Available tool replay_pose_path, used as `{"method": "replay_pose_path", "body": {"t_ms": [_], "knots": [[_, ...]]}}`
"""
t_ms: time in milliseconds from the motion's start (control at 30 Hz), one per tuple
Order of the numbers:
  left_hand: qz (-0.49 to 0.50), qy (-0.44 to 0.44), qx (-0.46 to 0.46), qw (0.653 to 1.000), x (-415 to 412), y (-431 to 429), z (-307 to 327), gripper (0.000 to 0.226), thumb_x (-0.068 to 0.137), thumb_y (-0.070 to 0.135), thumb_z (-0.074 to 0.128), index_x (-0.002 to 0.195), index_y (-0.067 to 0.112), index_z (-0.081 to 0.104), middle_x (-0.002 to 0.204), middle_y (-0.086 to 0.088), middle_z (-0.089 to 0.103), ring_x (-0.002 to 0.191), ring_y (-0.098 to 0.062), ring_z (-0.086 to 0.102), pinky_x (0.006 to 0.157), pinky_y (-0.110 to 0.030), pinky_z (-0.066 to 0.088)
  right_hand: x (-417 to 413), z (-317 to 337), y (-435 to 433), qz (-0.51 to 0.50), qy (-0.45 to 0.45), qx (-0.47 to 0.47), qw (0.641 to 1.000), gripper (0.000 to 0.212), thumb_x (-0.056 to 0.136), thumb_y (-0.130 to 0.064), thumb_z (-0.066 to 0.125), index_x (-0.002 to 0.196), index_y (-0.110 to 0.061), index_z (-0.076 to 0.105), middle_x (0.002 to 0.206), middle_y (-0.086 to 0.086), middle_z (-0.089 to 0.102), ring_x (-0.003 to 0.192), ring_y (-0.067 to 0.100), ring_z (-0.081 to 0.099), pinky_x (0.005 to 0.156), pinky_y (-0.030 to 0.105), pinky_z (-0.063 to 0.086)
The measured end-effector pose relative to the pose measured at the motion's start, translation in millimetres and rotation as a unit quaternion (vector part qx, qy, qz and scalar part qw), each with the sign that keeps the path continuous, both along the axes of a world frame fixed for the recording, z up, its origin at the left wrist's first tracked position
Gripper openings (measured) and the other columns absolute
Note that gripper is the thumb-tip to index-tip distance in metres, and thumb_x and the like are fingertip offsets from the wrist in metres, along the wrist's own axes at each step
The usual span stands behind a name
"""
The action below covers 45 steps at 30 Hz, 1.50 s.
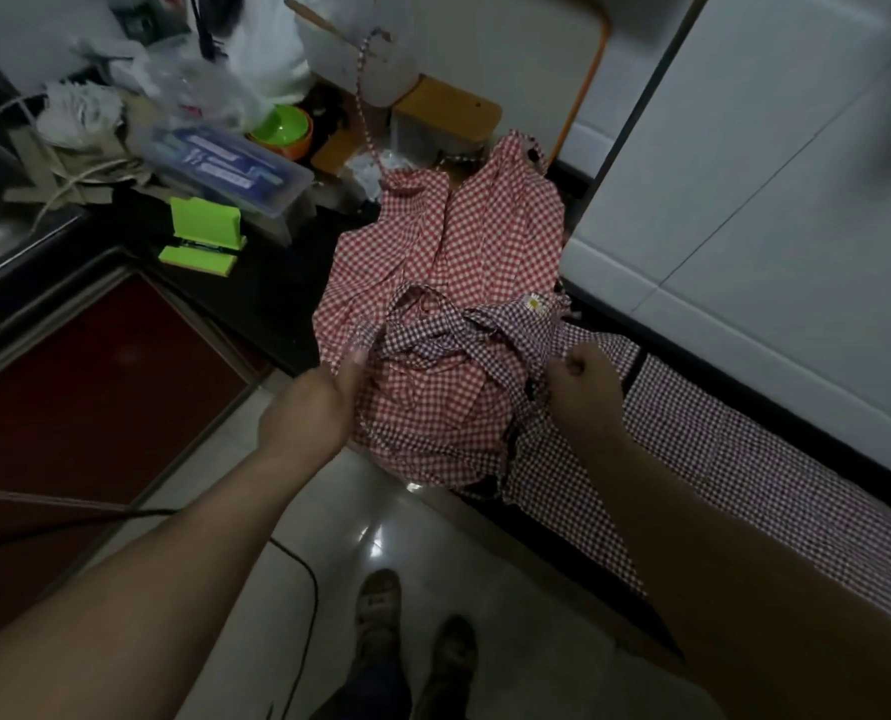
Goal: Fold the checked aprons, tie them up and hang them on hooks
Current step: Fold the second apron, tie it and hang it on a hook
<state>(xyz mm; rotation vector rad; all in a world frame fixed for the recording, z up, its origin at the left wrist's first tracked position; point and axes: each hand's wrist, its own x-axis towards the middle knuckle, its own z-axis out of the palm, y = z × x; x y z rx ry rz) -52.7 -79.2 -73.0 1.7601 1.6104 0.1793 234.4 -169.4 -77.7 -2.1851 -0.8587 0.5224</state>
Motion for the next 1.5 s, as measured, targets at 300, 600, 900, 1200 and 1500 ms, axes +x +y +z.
{"method": "replay_pose_path", "body": {"t_ms": [300, 600, 900, 1200, 1500], "knots": [[0.131, -0.217, -0.006, 0.967, 16, -77, 43, 0.058, 0.108, 0.060, 0.029, 0.103, 0.018, 0.069, 0.095, -0.007, 0.076, 0.073, -0.026, 0.071, 0.067, -0.037, 0.057, -40, 73, -32, 0.248, 0.112, 0.080, 0.959, 0.013, 0.102, -0.021, 0.060, 0.103, -0.018, 0.073, 0.085, -0.002, 0.075, 0.063, 0.010, 0.062, 0.060, 0.029, 0.050], [0.218, -0.385, -0.159, 0.882, 20, -136, 45, 0.017, 0.103, 0.021, 0.057, 0.100, 0.011, 0.070, 0.076, -0.008, 0.070, 0.052, -0.014, 0.051, 0.051, -0.027, 0.037, -111, 39, -123, 0.238, 0.190, 0.025, 0.952, 0.012, 0.099, -0.023, 0.058, 0.106, -0.024, 0.067, 0.110, -0.005, 0.064, 0.094, 0.006, 0.065, 0.080, 0.021, 0.054], [0.327, -0.060, -0.019, 0.943, -6, -179, -18, 0.078, 0.095, 0.035, 0.069, 0.158, 0.007, 0.033, 0.159, -0.015, 0.035, 0.137, -0.033, 0.048, 0.109, -0.043, 0.042, -100, -39, -143, 0.189, 0.095, -0.079, 0.974, 0.024, 0.099, -0.015, 0.057, 0.122, -0.017, 0.059, 0.111, -0.003, 0.064, 0.096, 0.011, 0.062, 0.080, 0.020, 0.045], [0.221, -0.167, 0.054, 0.959, 86, -87, -8, 0.042, 0.095, 0.018, 0.062, 0.135, 0.008, 0.055, 0.129, -0.012, 0.060, 0.116, -0.031, 0.059, 0.100, -0.038, 0.049, -68, -30, -69, 0.281, 0.031, -0.101, 0.954, 0.020, 0.100, -0.014, 0.054, 0.103, -0.007, 0.072, 0.108, 0.011, 0.074, 0.101, 0.027, 0.066, 0.089, 0.034, 0.046], [-0.065, -0.019, 0.212, 0.975, 96, 64, -16, 0.048, 0.091, 0.036, 0.072, 0.130, 0.012, 0.059, 0.124, -0.014, 0.061, 0.116, -0.034, 0.056, 0.100, -0.042, 0.046, -23, -7, 30, 0.215, -0.078, -0.018, 0.973, 0.012, 0.100, -0.013, 0.055, 0.105, -0.010, 0.064, 0.105, 0.008, 0.065, 0.097, 0.021, 0.058, 0.083, 0.030, 0.043]]}}
